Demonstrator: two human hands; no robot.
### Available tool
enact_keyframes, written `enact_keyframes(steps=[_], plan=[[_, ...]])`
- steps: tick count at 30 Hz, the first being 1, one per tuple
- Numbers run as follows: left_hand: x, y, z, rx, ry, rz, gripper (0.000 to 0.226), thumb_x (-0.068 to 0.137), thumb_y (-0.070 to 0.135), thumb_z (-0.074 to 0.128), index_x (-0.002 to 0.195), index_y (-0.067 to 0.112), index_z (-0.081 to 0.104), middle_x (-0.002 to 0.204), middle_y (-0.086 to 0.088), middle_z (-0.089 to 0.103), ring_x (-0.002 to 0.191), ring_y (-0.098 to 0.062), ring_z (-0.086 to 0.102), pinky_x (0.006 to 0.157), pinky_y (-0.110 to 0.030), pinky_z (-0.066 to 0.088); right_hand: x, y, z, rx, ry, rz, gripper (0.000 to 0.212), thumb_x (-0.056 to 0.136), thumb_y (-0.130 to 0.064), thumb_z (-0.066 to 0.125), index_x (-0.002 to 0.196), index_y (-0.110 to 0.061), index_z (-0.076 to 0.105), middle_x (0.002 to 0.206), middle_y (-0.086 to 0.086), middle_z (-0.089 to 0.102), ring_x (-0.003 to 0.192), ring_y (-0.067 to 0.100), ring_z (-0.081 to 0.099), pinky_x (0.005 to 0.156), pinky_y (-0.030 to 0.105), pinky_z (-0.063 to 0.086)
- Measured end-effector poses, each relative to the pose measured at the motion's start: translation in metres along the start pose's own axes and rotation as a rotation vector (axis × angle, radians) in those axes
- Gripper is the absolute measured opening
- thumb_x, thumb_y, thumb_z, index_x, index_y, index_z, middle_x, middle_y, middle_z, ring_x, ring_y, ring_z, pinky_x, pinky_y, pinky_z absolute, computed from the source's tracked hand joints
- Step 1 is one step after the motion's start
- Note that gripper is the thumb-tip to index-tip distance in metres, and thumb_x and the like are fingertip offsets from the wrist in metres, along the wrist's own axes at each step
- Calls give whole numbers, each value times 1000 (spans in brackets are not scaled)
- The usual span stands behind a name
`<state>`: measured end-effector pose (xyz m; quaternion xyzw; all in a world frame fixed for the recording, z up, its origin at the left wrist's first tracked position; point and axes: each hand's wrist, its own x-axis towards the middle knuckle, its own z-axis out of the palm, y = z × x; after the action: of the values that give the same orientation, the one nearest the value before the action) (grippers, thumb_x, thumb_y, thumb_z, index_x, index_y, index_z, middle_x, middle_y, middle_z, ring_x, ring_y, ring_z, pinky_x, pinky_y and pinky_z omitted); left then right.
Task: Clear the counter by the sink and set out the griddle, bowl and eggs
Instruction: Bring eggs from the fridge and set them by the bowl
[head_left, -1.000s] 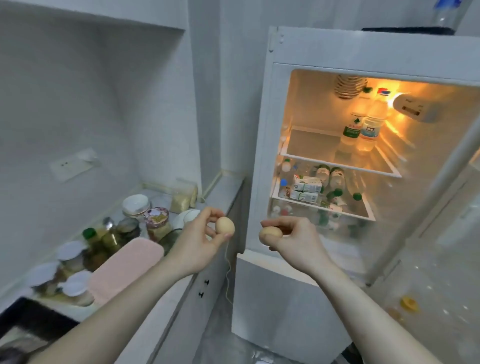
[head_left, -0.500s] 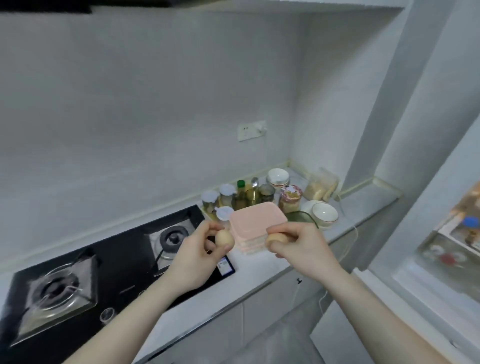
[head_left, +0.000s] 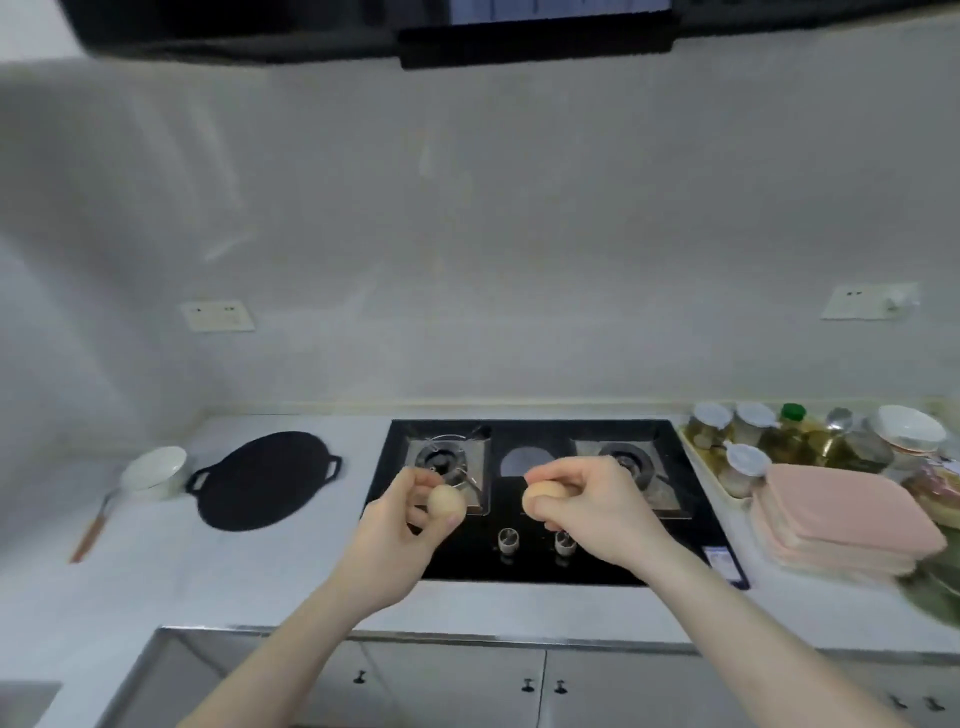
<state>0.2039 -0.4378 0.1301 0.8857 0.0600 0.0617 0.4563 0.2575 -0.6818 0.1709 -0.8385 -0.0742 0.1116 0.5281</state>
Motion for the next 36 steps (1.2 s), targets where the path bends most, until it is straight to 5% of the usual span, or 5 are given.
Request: enact_keyframes(steps=[5,13,20,30,36], plan=[[-28,-62,-86,13,126,-75,30,92,39,73,113,40,52,110,19,64,88,-4,65,71,-21,53,20,-40,99,-4,-135,-46,25,77,-15,77,98,-29,80,90,-8,77,69,14,75,70,23,61],[-70,-144,-176,-27,277,-216,25,94,35,69,114,36,53,114,16,65,86,-1,67,67,-26,56,38,-86,228,-27,-311,-66,27,76,-11,76,100,-23,79,88,-5,77,74,17,76,79,33,63],[-76,-183,-210,-70,369,-312,26,94,38,69,115,35,53,115,17,64,86,-2,68,57,-22,55,72,-103,296,-31,-424,-59,28,70,-10,76,94,-23,80,85,-1,77,72,21,76,81,35,63],[-27,-241,-249,-67,440,-430,23,94,33,70,111,33,56,111,13,69,76,-8,70,72,-40,62,150,-108,370,47,-603,-19,30,70,-10,76,97,-21,79,97,-2,76,82,18,77,85,39,63],[16,-266,-265,-90,411,-503,26,93,35,71,113,31,56,113,10,68,77,-12,72,73,-36,63,206,-104,385,65,-655,27,32,70,-11,76,101,-18,76,93,-1,79,86,19,77,86,39,63]])
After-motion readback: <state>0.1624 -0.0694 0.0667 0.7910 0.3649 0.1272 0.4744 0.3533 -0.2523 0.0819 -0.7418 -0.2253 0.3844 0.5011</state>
